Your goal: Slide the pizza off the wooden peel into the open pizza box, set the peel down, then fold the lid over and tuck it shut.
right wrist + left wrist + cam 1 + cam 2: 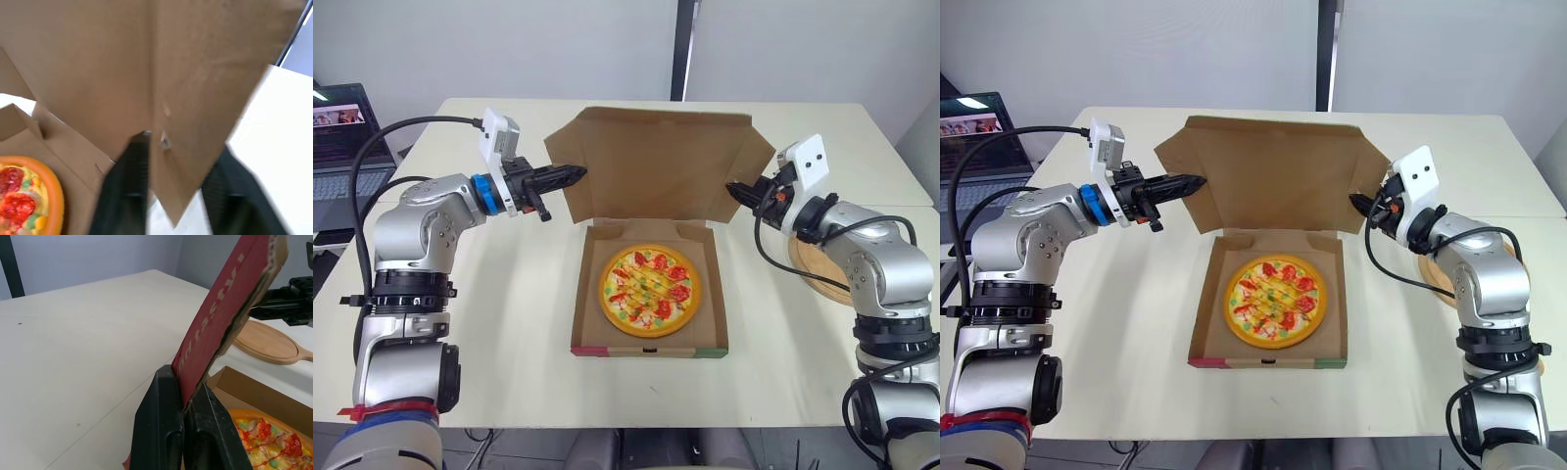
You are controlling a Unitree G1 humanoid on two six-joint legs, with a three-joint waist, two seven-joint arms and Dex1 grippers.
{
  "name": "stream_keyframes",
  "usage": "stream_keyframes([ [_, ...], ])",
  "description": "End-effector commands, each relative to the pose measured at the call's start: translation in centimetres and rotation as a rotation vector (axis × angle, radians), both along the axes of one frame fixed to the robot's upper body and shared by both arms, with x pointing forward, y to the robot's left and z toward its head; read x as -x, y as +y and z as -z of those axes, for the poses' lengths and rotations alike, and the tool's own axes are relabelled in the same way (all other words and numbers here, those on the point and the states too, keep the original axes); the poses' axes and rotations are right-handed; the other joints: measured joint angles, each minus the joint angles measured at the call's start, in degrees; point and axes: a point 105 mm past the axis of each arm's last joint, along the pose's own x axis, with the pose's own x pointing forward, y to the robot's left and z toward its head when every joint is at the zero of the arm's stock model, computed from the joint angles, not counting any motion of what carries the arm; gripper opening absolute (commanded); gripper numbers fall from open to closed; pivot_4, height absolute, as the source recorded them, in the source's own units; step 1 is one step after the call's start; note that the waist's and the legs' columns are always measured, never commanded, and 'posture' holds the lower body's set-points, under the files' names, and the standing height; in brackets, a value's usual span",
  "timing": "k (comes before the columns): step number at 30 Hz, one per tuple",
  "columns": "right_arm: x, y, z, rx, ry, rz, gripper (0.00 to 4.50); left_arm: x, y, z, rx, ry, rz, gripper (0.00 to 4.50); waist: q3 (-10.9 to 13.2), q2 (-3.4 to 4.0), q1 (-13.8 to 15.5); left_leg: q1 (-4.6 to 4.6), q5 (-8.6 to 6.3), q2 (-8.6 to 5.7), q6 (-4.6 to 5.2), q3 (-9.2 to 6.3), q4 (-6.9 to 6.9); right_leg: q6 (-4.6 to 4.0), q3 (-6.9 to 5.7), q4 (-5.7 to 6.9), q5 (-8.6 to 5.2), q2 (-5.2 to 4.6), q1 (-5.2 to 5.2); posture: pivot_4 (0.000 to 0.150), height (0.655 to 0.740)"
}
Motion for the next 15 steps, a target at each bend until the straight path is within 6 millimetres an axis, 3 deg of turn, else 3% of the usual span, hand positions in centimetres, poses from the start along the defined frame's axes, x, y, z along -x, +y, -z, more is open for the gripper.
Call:
stream_keyframes([
  [1, 0.6, 0.1, -1.9, -0.002, -0.068, -0.01, 0.05, 0.0, -0.1, -1.3, 0.012, -0.058, 0.0, 0.0, 0.0, 0.0, -0.03, 0.0, 0.0, 0.0, 0.0, 0.0, 0.0, 0.0, 0.0, 0.0, 0.0, 0.0, 0.0, 0.15, 0.74],
  [15, 0.1, -0.2, -3.0, -0.021, -0.103, 0.063, 0.05, -1.9, -1.1, -1.6, -0.006, -0.093, -0.035, 0.0, 0.0, 0.0, -0.13, -0.02, 0.0, -0.02, 0.0, 0.04, 0.05, 0.0, 0.05, 0.11, 0.01, 0.0, -0.07, 0.15, 0.74],
])
